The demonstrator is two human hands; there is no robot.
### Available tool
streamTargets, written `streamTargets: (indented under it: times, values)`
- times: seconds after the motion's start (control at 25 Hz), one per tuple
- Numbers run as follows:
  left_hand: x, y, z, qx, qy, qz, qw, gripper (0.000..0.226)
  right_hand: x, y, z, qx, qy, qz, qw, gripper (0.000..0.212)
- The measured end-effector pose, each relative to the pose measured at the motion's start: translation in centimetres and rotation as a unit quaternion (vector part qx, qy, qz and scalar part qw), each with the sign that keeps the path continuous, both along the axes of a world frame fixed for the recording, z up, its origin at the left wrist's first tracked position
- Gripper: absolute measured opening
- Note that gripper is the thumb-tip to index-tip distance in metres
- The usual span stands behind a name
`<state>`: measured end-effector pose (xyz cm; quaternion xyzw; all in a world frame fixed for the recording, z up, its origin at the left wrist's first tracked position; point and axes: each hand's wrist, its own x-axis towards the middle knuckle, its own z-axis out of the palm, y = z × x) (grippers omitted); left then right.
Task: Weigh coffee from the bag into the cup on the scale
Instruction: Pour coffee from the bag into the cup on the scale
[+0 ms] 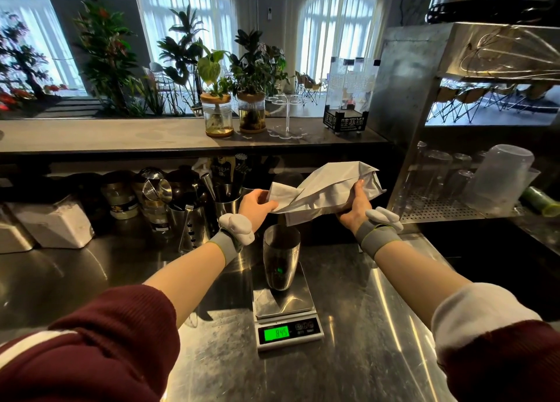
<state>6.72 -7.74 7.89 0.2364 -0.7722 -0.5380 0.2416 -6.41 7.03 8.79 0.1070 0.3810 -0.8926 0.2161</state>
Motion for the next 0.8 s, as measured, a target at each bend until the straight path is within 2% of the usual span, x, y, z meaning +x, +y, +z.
streamTargets:
  times: [0.24, 0.44, 0.8]
  values:
    - [-0.07, -0.05, 0.12, -0.045, 0.012, 0.017, 0.999, 0.027, 0.1, 0.0, 0.04, 0.003, -0.001, 0.004, 1.0, 0.054]
    - [0.15, 0.01, 0.08, -0.007, 0.011, -0.002, 1.0, 0.034, -0.33, 0.08, 0.01, 0.001, 0.0, -0.002, 1.0, 0.053]
    - [-0.07, -0.14, 0.15, -0.068, 0.023, 0.02, 0.997, 0.024, -0.29, -0.18, -0.44, 0.0, -0.003, 0.0, 1.0, 0.054]
